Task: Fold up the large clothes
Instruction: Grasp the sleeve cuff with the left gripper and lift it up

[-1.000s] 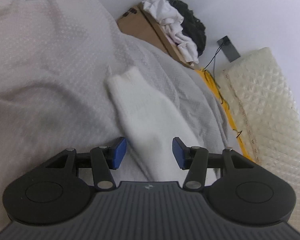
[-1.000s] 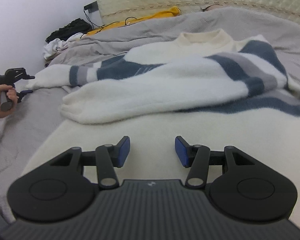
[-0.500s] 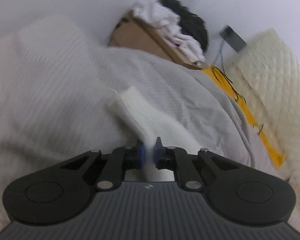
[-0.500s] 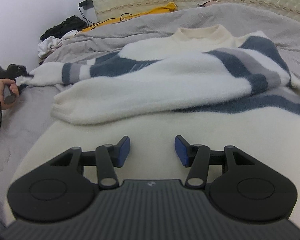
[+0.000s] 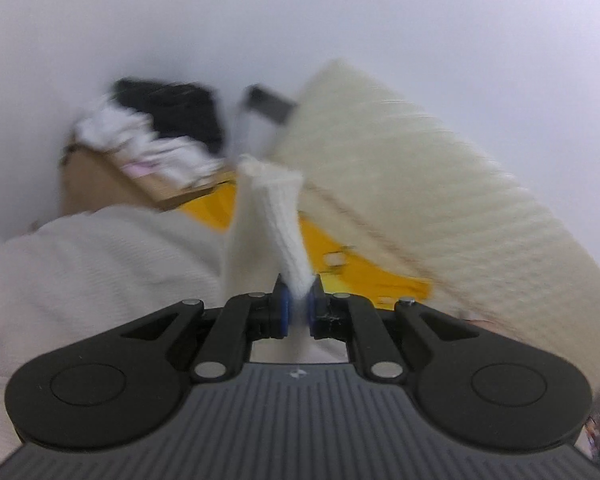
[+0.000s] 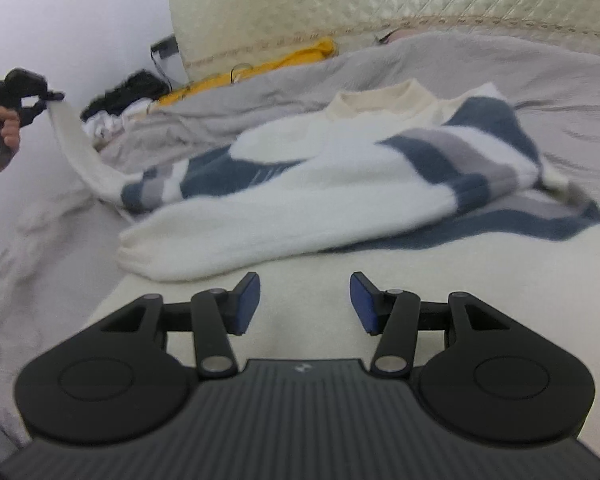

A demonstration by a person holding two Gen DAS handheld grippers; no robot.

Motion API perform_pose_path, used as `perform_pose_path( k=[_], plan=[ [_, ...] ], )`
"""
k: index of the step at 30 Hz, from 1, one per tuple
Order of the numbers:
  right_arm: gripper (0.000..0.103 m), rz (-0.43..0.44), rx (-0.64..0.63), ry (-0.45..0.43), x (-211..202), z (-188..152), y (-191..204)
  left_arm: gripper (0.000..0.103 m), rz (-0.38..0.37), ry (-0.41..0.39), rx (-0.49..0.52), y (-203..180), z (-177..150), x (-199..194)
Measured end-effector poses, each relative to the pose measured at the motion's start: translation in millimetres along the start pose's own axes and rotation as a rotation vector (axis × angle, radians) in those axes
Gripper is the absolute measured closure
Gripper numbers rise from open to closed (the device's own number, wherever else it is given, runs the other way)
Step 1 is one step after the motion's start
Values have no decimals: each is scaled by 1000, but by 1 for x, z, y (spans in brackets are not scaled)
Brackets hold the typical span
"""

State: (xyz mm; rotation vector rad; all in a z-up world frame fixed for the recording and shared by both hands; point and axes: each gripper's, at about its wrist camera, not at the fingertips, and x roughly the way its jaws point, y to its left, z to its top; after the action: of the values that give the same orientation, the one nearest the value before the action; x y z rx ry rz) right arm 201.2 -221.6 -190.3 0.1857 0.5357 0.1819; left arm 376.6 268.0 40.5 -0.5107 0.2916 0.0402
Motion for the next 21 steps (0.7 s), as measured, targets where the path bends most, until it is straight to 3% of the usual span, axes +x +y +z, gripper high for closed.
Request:
perform_pose_path(
  k=[5,10,15,21],
  plan=[
    [50,-2,75,-70,-32,9,-16,93,-174,-18,78,-99,-3,-34],
    [50,-13,127,-143,-59,16,-33,93,-311,-1,139,-189,-31,-68],
    [50,-58,114,-205,-77,14,-49,93,-382,59,188,-258,-84,-82],
    [50,-85,192,-228,-92,9,-86,93,-449,182,245,-325,-182,-88]
  ],
)
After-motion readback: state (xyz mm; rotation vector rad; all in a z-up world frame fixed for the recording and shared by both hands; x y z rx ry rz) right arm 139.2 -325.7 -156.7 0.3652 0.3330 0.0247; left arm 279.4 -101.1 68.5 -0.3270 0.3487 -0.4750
